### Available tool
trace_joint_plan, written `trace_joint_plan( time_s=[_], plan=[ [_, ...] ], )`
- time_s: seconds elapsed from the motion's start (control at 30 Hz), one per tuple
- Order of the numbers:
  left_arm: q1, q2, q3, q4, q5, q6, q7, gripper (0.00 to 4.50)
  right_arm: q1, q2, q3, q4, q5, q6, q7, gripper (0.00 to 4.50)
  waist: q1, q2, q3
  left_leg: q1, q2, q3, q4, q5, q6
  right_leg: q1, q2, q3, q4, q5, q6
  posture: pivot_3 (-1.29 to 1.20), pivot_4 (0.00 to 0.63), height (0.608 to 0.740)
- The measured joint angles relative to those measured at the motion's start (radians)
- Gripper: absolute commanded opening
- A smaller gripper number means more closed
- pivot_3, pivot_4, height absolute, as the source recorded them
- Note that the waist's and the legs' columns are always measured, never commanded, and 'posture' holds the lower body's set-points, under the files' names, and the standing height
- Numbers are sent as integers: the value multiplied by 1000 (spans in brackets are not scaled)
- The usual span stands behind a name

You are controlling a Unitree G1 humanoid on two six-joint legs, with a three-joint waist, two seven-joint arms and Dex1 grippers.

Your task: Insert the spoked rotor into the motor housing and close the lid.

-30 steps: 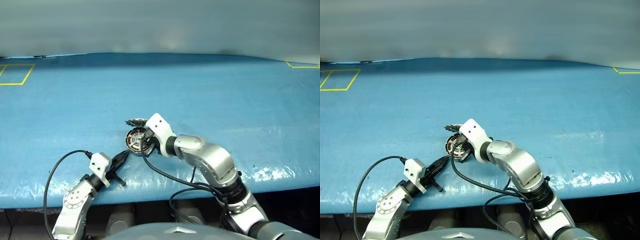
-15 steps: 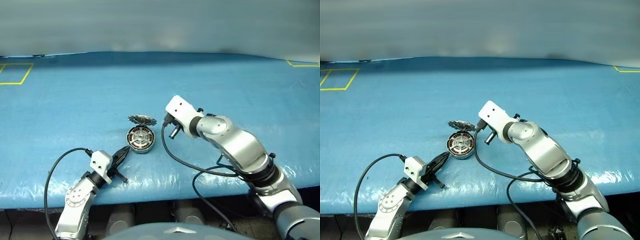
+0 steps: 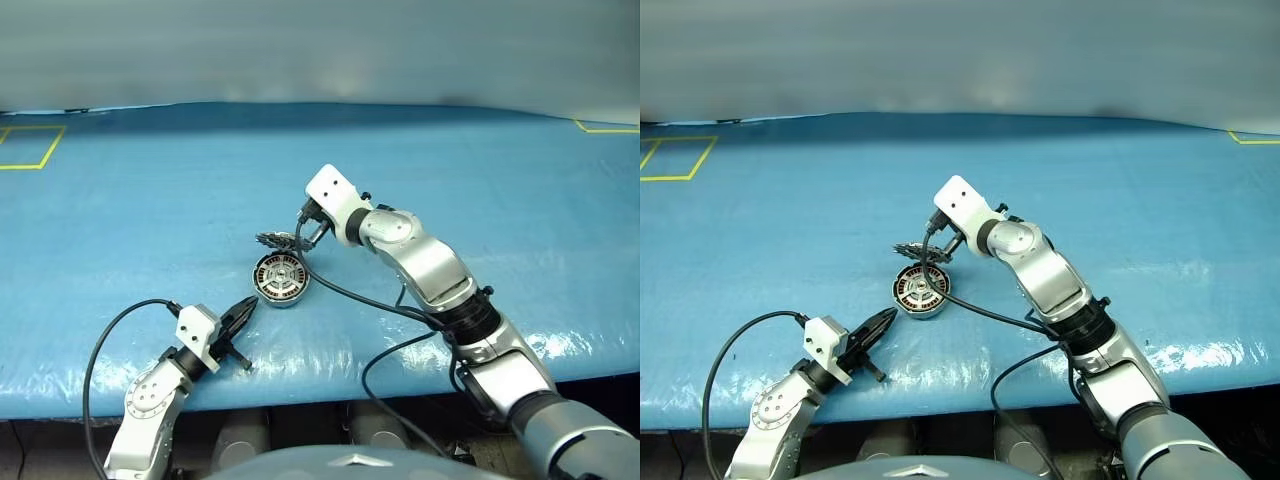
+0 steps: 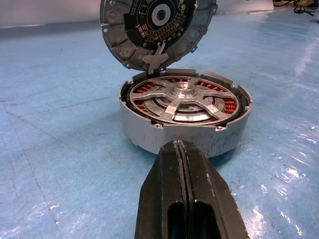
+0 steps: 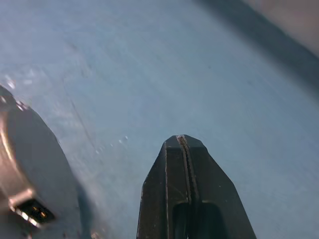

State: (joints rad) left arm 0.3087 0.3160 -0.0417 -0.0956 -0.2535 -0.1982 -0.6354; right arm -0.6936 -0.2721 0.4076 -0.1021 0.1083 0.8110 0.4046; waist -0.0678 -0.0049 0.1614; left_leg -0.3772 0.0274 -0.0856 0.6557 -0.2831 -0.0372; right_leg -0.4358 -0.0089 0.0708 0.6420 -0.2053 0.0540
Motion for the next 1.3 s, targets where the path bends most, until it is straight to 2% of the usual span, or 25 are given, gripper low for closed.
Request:
trace_joint_plan(
  time_s=[0.1, 0.27, 0.5, 0.67, 0.97, 1.13, 1.23, 1.3],
  plan=[
    [2, 1, 3, 0, 0, 0, 0, 0, -8, 22, -27, 45, 52, -5, 77, 14, 2, 0, 0, 0, 0, 0, 0, 0, 0, 0, 0, 0, 0, 0, 0, 0, 150, 740],
    [11, 2, 6, 0, 0, -7, 1, 0, -11, -6, -24, 56, 100, 43, 199, 14, 1, 0, 0, 0, 0, 0, 0, 0, 0, 0, 0, 0, 0, 0, 0, 0, 150, 740],
    [25, 2, 15, 1, 0, -33, -7, 0, 61, -28, -17, -74, 182, 151, 290, 14, 1, 0, 0, 0, 0, 0, 0, 0, 0, 0, 0, 0, 1, 0, 0, 0, 150, 740],
    [30, 2, 15, 3, -1, -33, -21, 0, 175, 19, 37, -106, 191, 139, 273, 14, 0, 0, 0, 0, 0, 0, 1, 0, 0, 0, 0, 0, 1, 0, 0, 0, 150, 740],
    [25, 2, 11, 1, -1, -20, -19, 0, 216, 82, 74, -97, 157, 66, 218, 14, 0, 0, 0, 2, 0, 0, 5, 0, 0, 4, 0, 0, 1, 0, 0, 0, 150, 740],
    [39, 0, 8, -35, 1, 1, -4, 0, 326, 100, 74, -195, 110, 16, 110, 14, 2, 0, 0, 1, 0, -1, 4, 0, 0, 3, 0, 0, 1, 1, 1, 0, 150, 740],
    [50, 0, 3, -57, 1, 7, 3, 0, 411, 103, 74, -283, 84, -36, 51, 604, 2, 0, 0, 1, 0, -1, 4, 0, 0, 3, 0, 0, 1, 1, 1, 0, 150, 740],
    [55, 0, 1, -64, 1, 13, 4, 0, 447, 101, 75, -322, 71, -50, 28, 1226, 1, 0, 0, 2, 0, -1, 4, 0, 0, 3, 0, 0, 1, -1, -1, 0, 150, 740]
  ],
)
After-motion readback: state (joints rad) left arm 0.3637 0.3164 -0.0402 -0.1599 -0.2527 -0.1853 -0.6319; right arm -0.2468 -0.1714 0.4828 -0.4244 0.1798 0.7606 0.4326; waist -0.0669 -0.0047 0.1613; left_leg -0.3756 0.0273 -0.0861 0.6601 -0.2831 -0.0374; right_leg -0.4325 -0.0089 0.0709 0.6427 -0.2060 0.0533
